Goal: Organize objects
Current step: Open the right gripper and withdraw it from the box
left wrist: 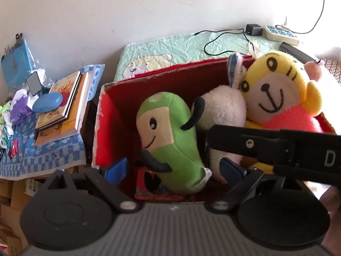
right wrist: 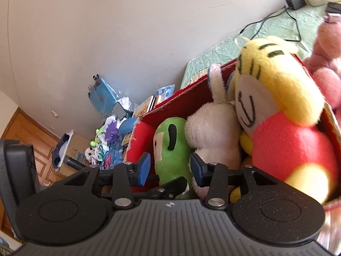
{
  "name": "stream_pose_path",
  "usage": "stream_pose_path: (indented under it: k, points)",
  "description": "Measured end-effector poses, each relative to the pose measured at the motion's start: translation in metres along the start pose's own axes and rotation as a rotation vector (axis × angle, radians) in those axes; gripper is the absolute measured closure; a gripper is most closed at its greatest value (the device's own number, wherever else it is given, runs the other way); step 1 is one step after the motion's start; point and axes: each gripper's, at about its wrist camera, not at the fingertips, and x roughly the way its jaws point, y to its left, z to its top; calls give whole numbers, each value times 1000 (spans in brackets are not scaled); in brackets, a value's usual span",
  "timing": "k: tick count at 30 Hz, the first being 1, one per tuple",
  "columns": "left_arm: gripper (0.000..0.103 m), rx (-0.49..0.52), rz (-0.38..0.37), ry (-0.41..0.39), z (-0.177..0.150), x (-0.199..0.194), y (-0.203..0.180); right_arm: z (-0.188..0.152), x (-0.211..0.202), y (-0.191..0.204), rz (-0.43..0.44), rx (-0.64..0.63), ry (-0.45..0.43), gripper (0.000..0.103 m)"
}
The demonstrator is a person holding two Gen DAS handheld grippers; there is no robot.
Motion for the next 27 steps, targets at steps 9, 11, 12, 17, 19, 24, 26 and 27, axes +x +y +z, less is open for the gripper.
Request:
stream_pose_path:
  k: [9,11,12,17,19,24,26,27]
  points:
    - [9,-29,-11,12,-6,-21,-1,-6,-22,10,-87,5,-55,54]
    - [8,-42,-15,9,-8,-27,1,-9,-25,17,-127,-19,-67,54]
    - [8,-47,-14,8,-9,-30,2,-10,-28,20,-149,-33,-74,54]
    - [8,-57,-7,14,-14,-41,0,-13,-37,27,-214,-55,-88,53]
    - [8,-53,-2,18,-16,-43,-2,-14,-41,29,-243,-64,-92,53]
    - [8,-46,17,16,-22,-49,-9,-18,-50,33,-322,-115,-107,53]
    - [8,-50,5,22,-25,-51,-11,-19,-54,32,-331,-125,-111,53]
    - [7,-49,2,24,-26,-51,-13,-20,-55,31,-332,-128,-111,54]
